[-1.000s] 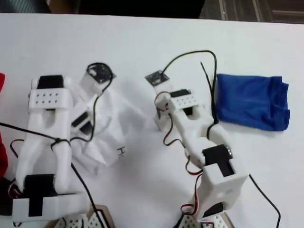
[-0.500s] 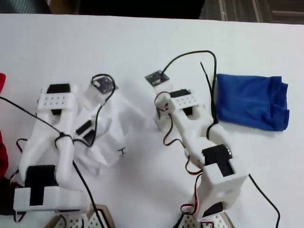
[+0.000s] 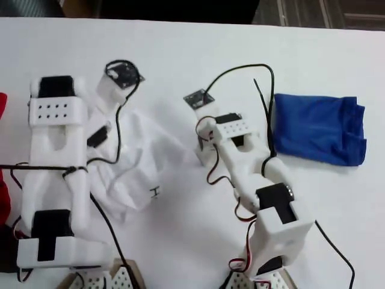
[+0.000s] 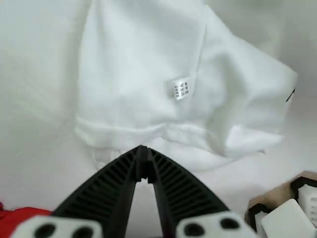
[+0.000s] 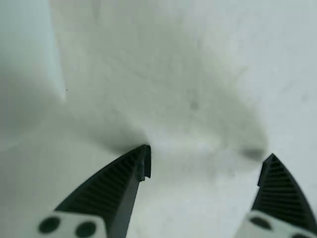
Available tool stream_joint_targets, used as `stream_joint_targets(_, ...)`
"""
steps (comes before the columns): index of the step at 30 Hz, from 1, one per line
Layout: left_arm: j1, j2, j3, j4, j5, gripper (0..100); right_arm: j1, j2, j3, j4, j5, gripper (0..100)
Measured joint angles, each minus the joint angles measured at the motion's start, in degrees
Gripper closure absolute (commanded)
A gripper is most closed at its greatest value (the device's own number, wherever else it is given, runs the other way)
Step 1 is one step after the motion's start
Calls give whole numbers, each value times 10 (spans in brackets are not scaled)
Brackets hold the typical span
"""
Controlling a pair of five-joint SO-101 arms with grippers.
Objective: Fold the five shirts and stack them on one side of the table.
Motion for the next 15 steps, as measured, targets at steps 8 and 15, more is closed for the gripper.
stream_joint_targets(8, 0, 3, 151, -94, 0, 762, 0, 0, 0, 0, 0, 652)
stream_joint_targets(15, 0, 3, 234, -185, 0, 763, 0, 0, 0, 0, 0, 652)
